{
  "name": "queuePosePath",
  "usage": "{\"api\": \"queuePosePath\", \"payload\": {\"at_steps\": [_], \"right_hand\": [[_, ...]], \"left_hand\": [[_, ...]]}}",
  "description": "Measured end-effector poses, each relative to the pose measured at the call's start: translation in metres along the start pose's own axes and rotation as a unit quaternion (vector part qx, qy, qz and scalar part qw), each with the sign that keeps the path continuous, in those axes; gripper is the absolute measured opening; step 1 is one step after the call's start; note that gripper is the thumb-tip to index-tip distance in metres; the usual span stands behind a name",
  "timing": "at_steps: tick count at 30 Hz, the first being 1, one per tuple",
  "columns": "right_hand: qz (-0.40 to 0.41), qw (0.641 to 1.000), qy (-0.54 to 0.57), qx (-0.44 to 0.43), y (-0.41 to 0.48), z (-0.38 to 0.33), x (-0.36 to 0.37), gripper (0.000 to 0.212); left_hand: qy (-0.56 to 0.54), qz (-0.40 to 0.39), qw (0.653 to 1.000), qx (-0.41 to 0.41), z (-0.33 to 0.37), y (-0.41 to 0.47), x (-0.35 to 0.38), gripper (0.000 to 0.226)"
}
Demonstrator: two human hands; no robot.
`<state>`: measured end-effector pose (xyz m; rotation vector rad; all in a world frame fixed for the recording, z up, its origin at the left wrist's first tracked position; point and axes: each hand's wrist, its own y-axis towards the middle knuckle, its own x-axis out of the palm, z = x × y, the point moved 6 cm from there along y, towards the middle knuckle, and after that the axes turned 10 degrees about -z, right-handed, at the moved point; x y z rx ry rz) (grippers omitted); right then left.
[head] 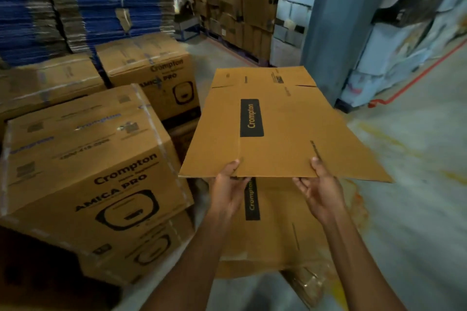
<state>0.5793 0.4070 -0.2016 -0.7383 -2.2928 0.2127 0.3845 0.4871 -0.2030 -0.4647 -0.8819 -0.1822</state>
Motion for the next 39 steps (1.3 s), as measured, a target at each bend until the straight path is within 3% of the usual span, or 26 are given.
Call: {"api": "queuePosePath", "payload": {"at_steps": [3, 9, 16, 19, 22, 25, 32, 34, 39], "right_hand": [[0.025, 0.999, 0.002, 0.033, 0.012, 0.015, -0.048, 0.026], [0.047, 0.995, 0.017, 0.091, 0.042, 0.065, -0.125, 0.039], [0.092, 0.979, 0.003, 0.185, 0.055, 0.132, -0.199, 0.042], [0.143, 0.966, -0.027, 0.216, 0.057, 0.155, -0.221, 0.026], [0.160, 0.953, -0.066, 0.247, 0.057, 0.174, -0.236, 0.044], [0.184, 0.944, -0.059, 0.266, 0.057, 0.194, -0.251, 0.028], [0.217, 0.944, -0.038, 0.247, 0.055, 0.207, -0.243, 0.016], [0.226, 0.948, -0.021, 0.224, 0.053, 0.206, -0.241, 0.019], [0.158, 0.931, -0.084, 0.319, 0.020, 0.234, -0.228, 0.033]], "left_hand": [[0.031, 0.025, 0.998, -0.045, -0.046, 0.007, -0.018, 0.044], [0.034, 0.094, 0.988, -0.119, -0.122, 0.025, -0.075, 0.029], [0.003, 0.167, 0.967, -0.191, -0.190, 0.026, -0.154, 0.036], [0.029, 0.233, 0.950, -0.206, -0.209, 0.024, -0.180, 0.031], [0.051, 0.290, 0.933, -0.206, -0.223, 0.022, -0.205, 0.048], [0.036, 0.303, 0.930, -0.206, -0.230, 0.021, -0.215, 0.049], [0.007, 0.295, 0.927, -0.232, -0.230, 0.022, -0.226, 0.042], [0.047, 0.279, 0.922, -0.266, -0.226, 0.017, -0.228, 0.033], [0.271, 0.250, 0.868, -0.332, -0.196, -0.009, -0.247, 0.031]]}}
